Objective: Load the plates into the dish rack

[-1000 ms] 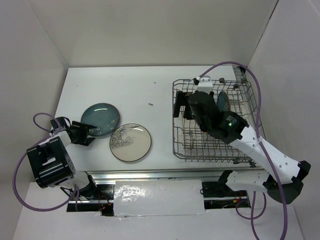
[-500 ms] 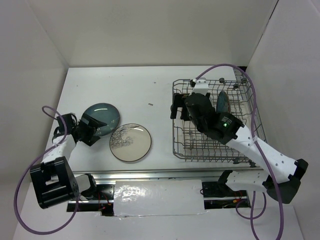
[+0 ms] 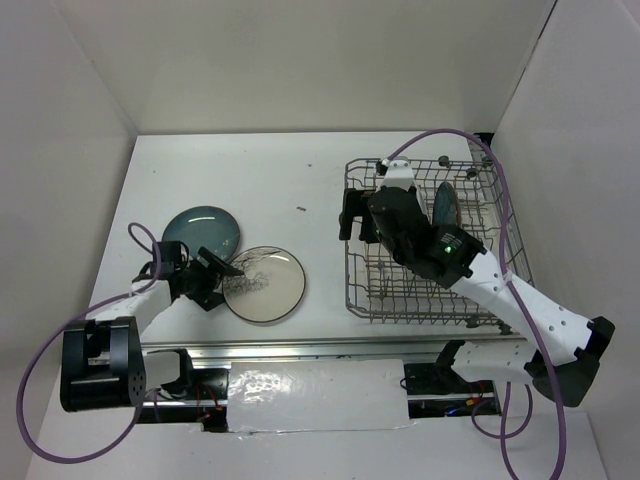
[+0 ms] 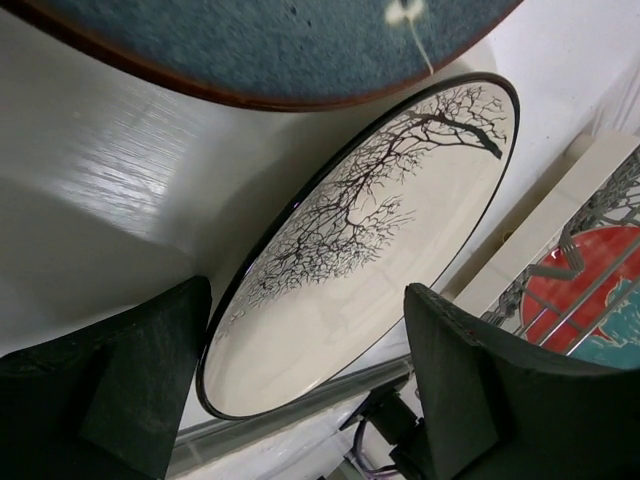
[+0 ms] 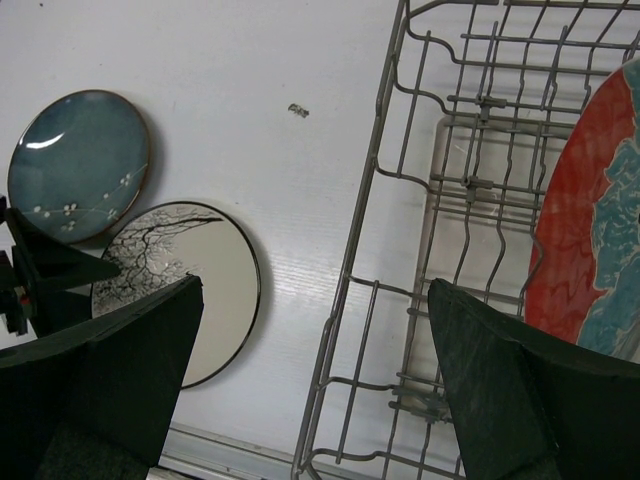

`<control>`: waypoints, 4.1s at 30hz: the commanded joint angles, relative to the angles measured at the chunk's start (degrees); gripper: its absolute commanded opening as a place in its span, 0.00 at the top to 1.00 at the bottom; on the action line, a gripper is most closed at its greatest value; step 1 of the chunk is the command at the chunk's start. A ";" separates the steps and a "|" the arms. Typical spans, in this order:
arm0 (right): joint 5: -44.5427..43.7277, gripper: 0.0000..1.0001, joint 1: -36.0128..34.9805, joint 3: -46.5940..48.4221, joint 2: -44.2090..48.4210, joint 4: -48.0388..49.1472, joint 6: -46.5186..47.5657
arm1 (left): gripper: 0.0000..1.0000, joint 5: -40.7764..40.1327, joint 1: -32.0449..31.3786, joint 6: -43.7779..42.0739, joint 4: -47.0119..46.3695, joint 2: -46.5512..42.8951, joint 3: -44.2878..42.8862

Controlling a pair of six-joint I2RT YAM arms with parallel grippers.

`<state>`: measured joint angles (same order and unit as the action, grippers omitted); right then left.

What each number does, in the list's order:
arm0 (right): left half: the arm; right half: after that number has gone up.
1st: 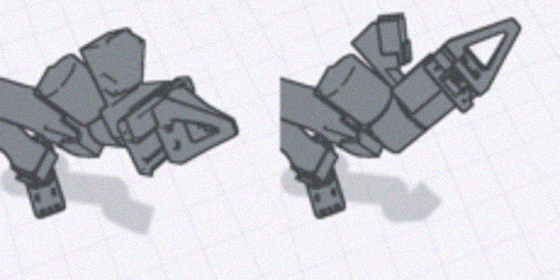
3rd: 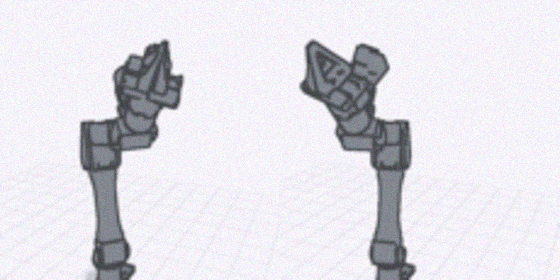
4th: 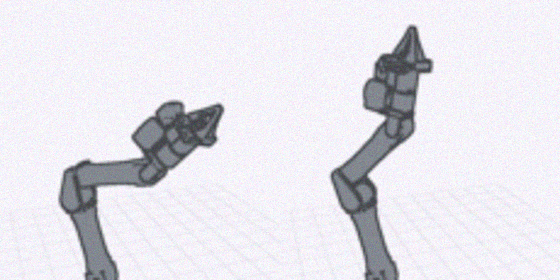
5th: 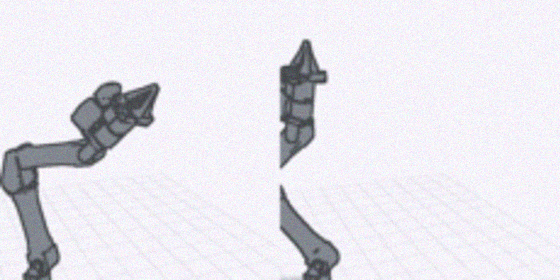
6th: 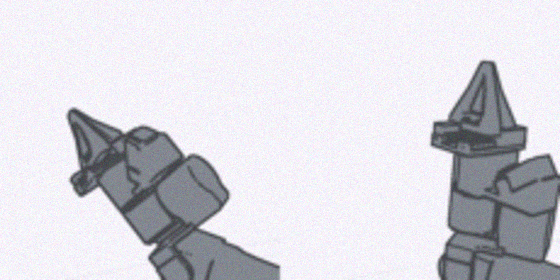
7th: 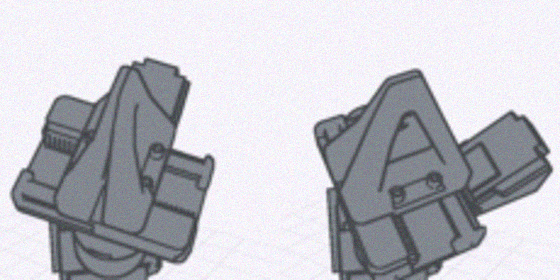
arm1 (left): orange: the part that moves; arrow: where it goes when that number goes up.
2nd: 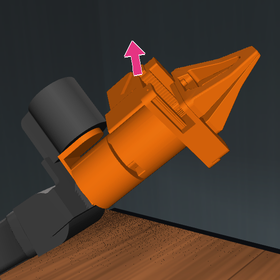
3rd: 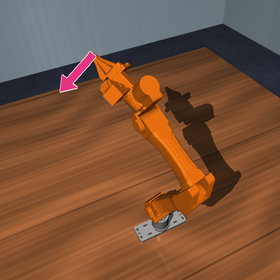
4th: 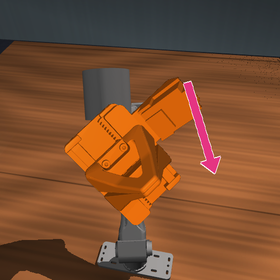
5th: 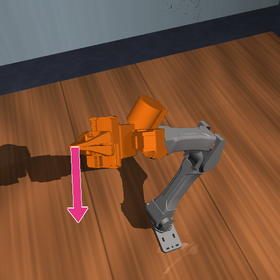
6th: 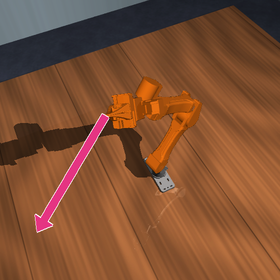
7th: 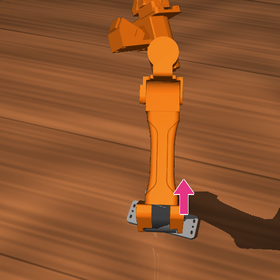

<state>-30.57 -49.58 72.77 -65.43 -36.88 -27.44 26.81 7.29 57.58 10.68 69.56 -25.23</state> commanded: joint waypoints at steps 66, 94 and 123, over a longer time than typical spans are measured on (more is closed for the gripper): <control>50.60 0.00 15.04 21.54 -21.49 0.93 2.92 | 1.00 46.23 8.71 -19.09 11.03 -8.12 -39.10; 8.98 1.00 10.23 19.77 -3.40 -1.58 -3.23 | 0.01 23.86 12.22 -22.08 26.31 -5.84 -43.06; -35.97 1.00 1.33 14.51 -11.30 -20.60 -4.90 | 0.03 20.04 13.01 -23.66 25.88 -4.52 -39.54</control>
<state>-61.80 -47.77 86.98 -77.91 -60.64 -31.64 47.46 20.12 35.75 37.39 65.17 -65.01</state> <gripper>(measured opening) 0.057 0.972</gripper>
